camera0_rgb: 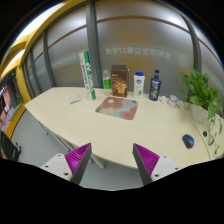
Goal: Arrange mouse
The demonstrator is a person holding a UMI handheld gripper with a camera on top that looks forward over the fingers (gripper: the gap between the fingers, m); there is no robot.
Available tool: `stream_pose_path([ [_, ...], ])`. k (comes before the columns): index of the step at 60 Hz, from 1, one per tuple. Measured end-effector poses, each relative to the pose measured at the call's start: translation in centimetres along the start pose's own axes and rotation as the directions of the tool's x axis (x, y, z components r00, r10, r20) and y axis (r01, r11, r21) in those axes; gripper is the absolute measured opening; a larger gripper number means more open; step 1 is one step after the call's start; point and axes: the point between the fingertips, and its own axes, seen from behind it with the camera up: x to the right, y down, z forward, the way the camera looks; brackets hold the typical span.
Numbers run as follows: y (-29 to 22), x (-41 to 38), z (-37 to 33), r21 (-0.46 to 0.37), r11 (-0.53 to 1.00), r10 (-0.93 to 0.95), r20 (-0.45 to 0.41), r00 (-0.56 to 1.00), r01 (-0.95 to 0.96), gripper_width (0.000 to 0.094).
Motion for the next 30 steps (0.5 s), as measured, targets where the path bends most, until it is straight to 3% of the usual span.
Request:
stream_pose_path([
  [3,2.5,7.8,0.6,-0.023,1.000,0.015,-0.013,1.000,-0.015,0.0852],
  [15,9.2,24.1,1.3,-0.096,0.991,0.081,-0.156,0.984,-0.097,0.0848],
  [30,9.5,41.2,5.5,-0.057,0.989,0.113,-0.339,0.934,-0.140,0.0850],
])
